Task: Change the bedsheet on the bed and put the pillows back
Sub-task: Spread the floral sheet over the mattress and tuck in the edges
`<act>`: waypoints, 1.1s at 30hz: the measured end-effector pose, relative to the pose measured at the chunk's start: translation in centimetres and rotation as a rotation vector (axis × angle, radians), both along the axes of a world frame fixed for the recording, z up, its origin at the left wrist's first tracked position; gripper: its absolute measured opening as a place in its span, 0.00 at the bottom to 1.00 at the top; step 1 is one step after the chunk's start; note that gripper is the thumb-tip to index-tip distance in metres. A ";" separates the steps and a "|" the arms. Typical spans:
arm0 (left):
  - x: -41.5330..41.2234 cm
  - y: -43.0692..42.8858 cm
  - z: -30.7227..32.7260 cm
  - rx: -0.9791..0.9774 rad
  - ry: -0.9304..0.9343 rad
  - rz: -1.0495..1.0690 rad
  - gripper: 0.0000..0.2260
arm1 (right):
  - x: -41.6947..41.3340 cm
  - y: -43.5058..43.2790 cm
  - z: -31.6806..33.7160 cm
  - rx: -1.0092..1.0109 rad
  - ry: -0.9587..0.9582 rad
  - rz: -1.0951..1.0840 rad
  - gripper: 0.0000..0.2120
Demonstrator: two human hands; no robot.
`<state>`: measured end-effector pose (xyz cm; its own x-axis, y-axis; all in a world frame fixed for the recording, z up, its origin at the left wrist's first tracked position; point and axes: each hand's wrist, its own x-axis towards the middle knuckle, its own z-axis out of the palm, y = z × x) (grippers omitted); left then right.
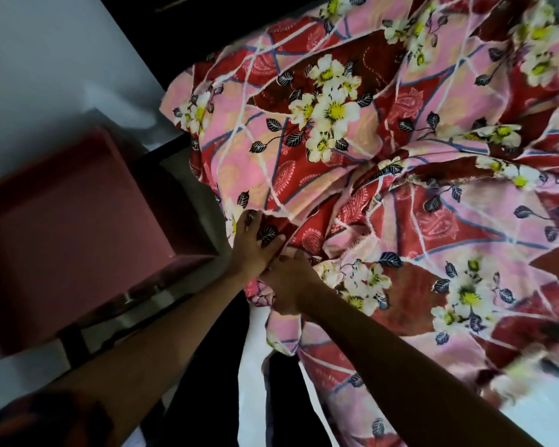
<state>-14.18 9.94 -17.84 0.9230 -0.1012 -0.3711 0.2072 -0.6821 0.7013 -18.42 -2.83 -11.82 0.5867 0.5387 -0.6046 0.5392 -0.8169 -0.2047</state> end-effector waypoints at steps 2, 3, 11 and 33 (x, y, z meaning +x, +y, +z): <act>0.4 -0.6 0.1 0.001 0.057 0.011 0.43 | -1.0 -1.0 0.6 0.027 0.003 -0.029 0.34; 0.5 -0.6 0.0 0.000 0.089 0.004 0.45 | -1.5 -1.5 0.9 0.019 0.021 -0.062 0.33; 0.5 0.4 -1.3 0.063 0.098 -0.121 0.55 | -3.3 -3.7 3.3 -0.094 0.364 -0.216 0.18; -5.6 -4.1 0.3 0.086 0.111 0.021 0.39 | -6.4 -3.1 0.8 0.091 0.089 -0.074 0.23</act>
